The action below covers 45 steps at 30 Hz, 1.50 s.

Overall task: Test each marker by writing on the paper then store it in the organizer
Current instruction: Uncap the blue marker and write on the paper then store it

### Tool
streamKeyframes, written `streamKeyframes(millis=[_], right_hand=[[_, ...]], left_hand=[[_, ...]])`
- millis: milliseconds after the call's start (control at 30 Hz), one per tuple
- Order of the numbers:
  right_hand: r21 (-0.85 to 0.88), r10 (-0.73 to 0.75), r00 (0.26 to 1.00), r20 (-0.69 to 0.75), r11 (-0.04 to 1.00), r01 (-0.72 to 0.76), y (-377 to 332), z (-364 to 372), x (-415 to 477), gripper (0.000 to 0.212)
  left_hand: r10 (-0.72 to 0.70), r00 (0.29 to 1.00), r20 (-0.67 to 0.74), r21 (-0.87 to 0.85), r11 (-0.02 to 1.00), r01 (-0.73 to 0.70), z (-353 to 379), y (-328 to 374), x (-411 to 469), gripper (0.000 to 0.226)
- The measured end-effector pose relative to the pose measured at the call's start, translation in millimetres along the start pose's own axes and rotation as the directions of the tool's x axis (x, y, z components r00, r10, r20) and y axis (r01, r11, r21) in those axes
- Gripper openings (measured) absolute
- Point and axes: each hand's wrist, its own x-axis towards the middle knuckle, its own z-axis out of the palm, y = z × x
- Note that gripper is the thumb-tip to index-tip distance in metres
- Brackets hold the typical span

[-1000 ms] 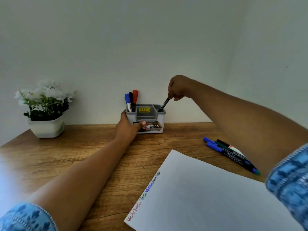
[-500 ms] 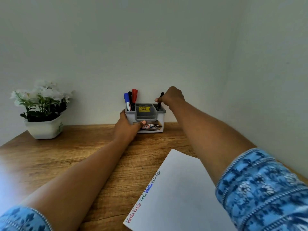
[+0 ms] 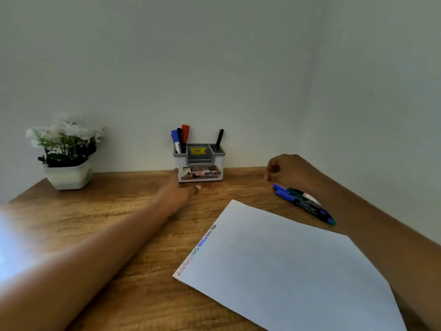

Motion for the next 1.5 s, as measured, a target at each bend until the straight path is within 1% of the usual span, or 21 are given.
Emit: streamKeyframes(millis=[67,100,167,200,267,367,433,533,600,667,733,767,867,933,1000,1033,1133,1233,1400,1433,1500], right_hand=[[-0.068,0.043,0.999,0.014,0.997,-0.042,17,1,-11,0.004],[-0.100,0.064,0.998,0.022,0.993,-0.061,25,2,-15,0.003],[-0.155,0.113,0.991,0.071,0.983,-0.101,35,3,-20,0.011],[-0.176,0.138,0.985,0.101,0.977,-0.119,38,3,-21,0.016],[-0.212,0.175,0.977,0.120,0.966,-0.147,41,3,-21,0.026],[-0.269,0.190,0.978,0.088,0.950,-0.161,38,6,-24,0.034],[-0.278,0.179,0.979,0.095,0.949,-0.146,32,9,-26,0.033],[-0.236,0.098,0.989,0.109,0.969,-0.070,20,12,-30,0.022],[-0.161,-0.041,0.994,0.102,0.985,0.057,10,15,-34,0.014],[-0.042,-0.220,0.973,0.076,0.974,0.223,-4,19,-40,0.012],[0.044,-0.405,0.914,0.030,0.914,0.404,-22,21,-47,0.010],[0.056,-0.496,0.868,-0.001,0.867,0.495,-29,23,-50,0.012],[0.023,-0.670,0.736,-0.098,0.738,0.674,-44,28,-56,0.012],[-0.006,-0.703,0.696,-0.150,0.704,0.710,-45,31,-56,0.012],[-0.030,-0.708,0.678,-0.197,0.695,0.718,-44,32,-55,0.012],[-0.039,-0.712,0.668,-0.217,0.690,0.723,-44,33,-55,0.011],[-0.054,-0.720,0.651,-0.243,0.679,0.732,-44,35,-56,0.010],[-0.014,-0.693,0.683,-0.230,0.704,0.710,-44,35,-54,0.011],[0.038,-0.672,0.714,-0.198,0.722,0.691,-44,33,-50,0.014],[0.040,-0.671,0.715,-0.194,0.723,0.690,-44,32,-49,0.014],[0.045,-0.670,0.719,-0.186,0.725,0.687,-43,30,-49,0.012]], left_hand=[[0.040,0.988,0.150,0.076,0.996,-0.052,-5,0,-24,0.076],[0.063,0.963,0.261,0.140,0.985,-0.102,-8,1,-36,0.074],[0.083,0.872,0.483,0.280,0.929,-0.244,-15,6,-55,0.076],[0.074,0.824,0.562,0.331,0.892,-0.306,-18,8,-62,0.079],[0.045,0.775,0.631,0.398,0.838,-0.373,-21,10,-68,0.083],[0.060,0.739,0.671,0.447,0.762,-0.468,-18,10,-67,0.083],[0.060,0.724,0.687,0.474,0.718,-0.510,-17,9,-65,0.082],[0.060,0.721,0.690,0.488,0.697,-0.525,-17,8,-64,0.080],[0.058,0.728,0.683,0.492,0.700,-0.517,-17,7,-64,0.082],[0.053,0.738,0.672,0.494,0.711,-0.501,-16,8,-65,0.088],[0.052,0.759,0.649,0.481,0.745,-0.462,-16,10,-66,0.094],[0.067,0.778,0.625,0.450,0.783,-0.429,-15,11,-67,0.096],[0.230,0.837,0.497,0.198,0.909,-0.367,-14,13,-70,0.086],[0.373,0.849,0.375,0.051,0.906,-0.420,-12,12,-70,0.063],[0.446,0.852,0.273,0.044,0.879,-0.474,-8,12,-72,0.037],[0.457,0.855,0.246,0.067,0.872,-0.486,-7,12,-72,0.031],[0.474,0.850,0.229,0.074,0.862,-0.501,-6,13,-73,0.028],[0.495,0.842,0.215,0.121,0.842,-0.526,-7,12,-68,0.024],[0.545,0.819,0.183,0.178,0.800,-0.572,-8,8,-64,0.036],[0.549,0.815,0.183,0.182,0.796,-0.577,-8,8,-64,0.033],[0.546,0.816,0.190,0.190,0.795,-0.576,-7,7,-62,0.019]])
